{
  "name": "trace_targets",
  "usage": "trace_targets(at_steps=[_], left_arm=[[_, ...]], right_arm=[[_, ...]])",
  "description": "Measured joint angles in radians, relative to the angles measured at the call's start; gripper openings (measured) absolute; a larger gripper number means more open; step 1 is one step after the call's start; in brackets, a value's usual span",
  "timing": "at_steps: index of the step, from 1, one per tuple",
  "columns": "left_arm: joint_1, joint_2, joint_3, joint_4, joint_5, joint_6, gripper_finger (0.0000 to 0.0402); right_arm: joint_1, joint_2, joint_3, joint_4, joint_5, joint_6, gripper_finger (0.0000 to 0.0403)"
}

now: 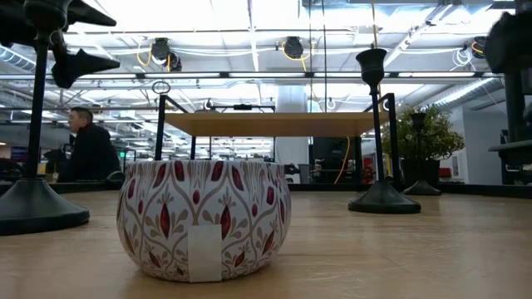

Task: Pick & Place candle stick holders
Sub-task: Put the pink scented candle on the shelf

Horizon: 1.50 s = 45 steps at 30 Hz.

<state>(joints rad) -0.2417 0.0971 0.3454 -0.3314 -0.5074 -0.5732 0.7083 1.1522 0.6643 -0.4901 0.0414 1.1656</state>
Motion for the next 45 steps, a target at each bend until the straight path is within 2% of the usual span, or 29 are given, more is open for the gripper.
trace_targets(at_steps=[8, 23, 29, 40, 45], left_arm=[[0.0, 0.001, 0.0, 0.008, 0.0, 0.002, 0.0363], [0.0, 0.001, 0.0, 0.136, 0.0, -0.012, 0.0363], [0.0, 0.017, 0.0, 0.234, -0.001, -0.012, 0.0363], [0.0, 0.226, 0.0, 0.403, -0.081, -0.012, 0.0363], [0.0, 0.333, 0.0, 0.528, -0.099, -0.005, 0.0363]], right_arm=[[-0.071, -0.111, 0.023, 0.092, 0.026, -0.034, 0.0], [-0.218, -0.12, 0.274, 0.031, 0.061, -0.245, 0.0], [-0.335, -0.12, 0.394, -0.022, 0.1, -0.401, 0.0], [-0.626, -0.038, 0.559, -0.033, 0.199, -0.774, 0.0], [-0.728, 0.036, 0.573, 0.074, 0.224, -0.933, 0.0]])
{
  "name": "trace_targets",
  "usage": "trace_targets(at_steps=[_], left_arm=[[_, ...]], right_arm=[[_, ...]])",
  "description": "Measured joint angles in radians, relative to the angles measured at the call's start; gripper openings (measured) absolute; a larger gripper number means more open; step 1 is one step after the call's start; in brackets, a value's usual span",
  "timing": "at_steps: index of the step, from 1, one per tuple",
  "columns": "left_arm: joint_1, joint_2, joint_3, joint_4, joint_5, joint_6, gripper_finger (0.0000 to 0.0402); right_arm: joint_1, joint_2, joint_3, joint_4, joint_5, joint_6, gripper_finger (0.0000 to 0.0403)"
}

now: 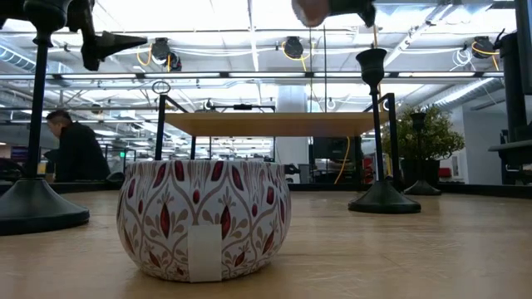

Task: Pick & Place candle stick holders
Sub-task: Put the pink scented candle on the shelf

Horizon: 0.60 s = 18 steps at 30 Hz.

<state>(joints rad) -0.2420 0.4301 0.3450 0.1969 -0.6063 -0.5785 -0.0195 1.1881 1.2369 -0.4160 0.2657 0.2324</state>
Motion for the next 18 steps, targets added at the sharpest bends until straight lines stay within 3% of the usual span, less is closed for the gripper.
trace_targets(at_steps=[6, 14, 18], left_arm=[[0.0, 0.101, 0.023, 0.066, -0.037, 0.032, 0.0363], [0.001, 0.245, 0.164, 0.058, -0.073, 0.18, 0.0363], [0.008, 0.333, 0.265, -0.007, -0.076, 0.251, 0.0363]], right_arm=[[-0.095, 0.098, 0.0, 0.116, -0.001, -0.112, 0.0], [-0.17, 0.197, 0.0, 0.168, -0.01, -0.137, 0.0], [-0.189, 0.23, 0.0, 0.22, -0.093, -0.116, 0.0]])
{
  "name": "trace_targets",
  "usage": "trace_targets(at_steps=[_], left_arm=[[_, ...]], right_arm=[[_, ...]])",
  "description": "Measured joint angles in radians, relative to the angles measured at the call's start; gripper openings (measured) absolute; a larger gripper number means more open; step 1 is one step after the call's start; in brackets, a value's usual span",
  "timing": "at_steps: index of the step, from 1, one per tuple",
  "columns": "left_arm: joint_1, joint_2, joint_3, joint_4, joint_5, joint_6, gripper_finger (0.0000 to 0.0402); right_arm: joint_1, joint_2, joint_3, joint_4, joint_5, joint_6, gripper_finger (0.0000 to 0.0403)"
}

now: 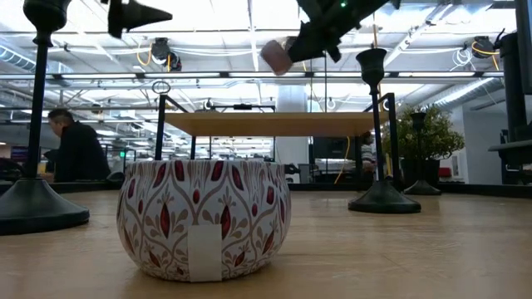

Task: Pick & Place candle stick holders
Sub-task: Put the pink scented candle on the shelf

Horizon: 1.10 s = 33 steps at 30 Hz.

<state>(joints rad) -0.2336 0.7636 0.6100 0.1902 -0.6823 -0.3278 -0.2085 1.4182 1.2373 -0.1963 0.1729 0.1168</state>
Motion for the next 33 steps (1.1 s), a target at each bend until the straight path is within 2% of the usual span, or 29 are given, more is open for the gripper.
trace_targets(at_steps=[6, 14, 21, 26, 33], left_arm=[[0.037, 0.169, 0.177, -0.252, 0.001, 0.02, 0.0363], [0.096, 0.386, 0.39, -0.507, 0.018, 0.063, 0.0363], [0.143, 0.523, 0.497, -0.501, 0.138, 0.192, 0.0363], [0.166, 0.603, 0.55, -0.509, 0.189, 0.284, 0.0363], [0.182, 0.671, 0.577, -0.509, 0.229, 0.326, 0.0363]], right_arm=[[-0.001, 0.047, 0.0, 0.08, -0.095, 0.037, 0.0], [-0.002, 0.065, 0.0, 0.065, -0.121, 0.055, 0.0], [-0.002, 0.066, 0.0, 0.04, -0.124, 0.054, 0.0], [-0.002, 0.066, 0.0, 0.018, -0.124, 0.052, 0.0], [-0.002, 0.065, 0.0, 0.0, -0.125, 0.051, 0.0]])
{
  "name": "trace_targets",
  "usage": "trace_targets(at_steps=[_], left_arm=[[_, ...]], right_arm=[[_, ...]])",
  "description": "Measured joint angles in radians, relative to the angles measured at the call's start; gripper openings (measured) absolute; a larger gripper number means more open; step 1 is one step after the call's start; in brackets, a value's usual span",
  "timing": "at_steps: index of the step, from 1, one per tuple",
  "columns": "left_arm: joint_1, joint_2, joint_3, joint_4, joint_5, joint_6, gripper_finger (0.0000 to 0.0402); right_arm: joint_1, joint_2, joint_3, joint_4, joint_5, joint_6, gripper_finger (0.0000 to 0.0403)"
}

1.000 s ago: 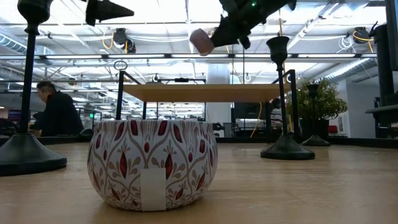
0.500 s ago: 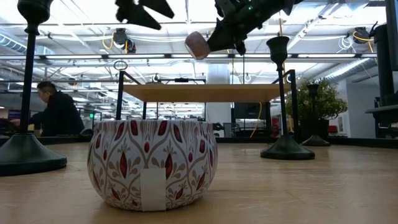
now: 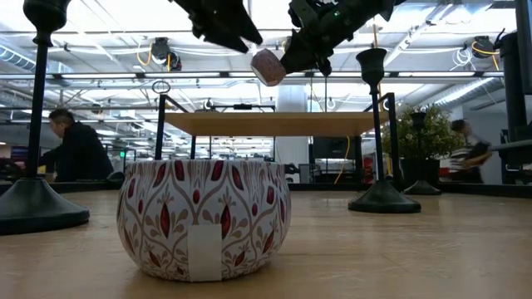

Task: Pick & Place candle stick holders
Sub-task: Put the pink scented candle on the shelf

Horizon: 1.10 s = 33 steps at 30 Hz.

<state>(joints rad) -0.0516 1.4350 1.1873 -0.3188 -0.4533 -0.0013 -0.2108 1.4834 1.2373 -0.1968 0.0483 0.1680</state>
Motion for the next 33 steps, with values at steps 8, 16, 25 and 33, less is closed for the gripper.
trace_targets(at_steps=[8, 16, 25, 33], left_arm=[[0.034, 0.026, -0.001, 0.016, 0.042, 0.021, 0.0363], [0.065, 0.034, -0.001, 0.034, 0.073, 0.057, 0.0363], [0.099, 0.034, -0.001, 0.032, 0.128, 0.076, 0.0363], [0.117, 0.034, -0.002, 0.032, 0.15, 0.083, 0.0363]], right_arm=[[0.0, 0.0, 0.0, -0.003, -0.001, 0.0, 0.0], [0.0, 0.0, 0.0, -0.003, -0.024, 0.003, 0.0], [0.0, 0.0, 0.0, -0.003, -0.024, 0.005, 0.0], [0.0, 0.0, 0.0, -0.002, -0.024, 0.024, 0.0]])
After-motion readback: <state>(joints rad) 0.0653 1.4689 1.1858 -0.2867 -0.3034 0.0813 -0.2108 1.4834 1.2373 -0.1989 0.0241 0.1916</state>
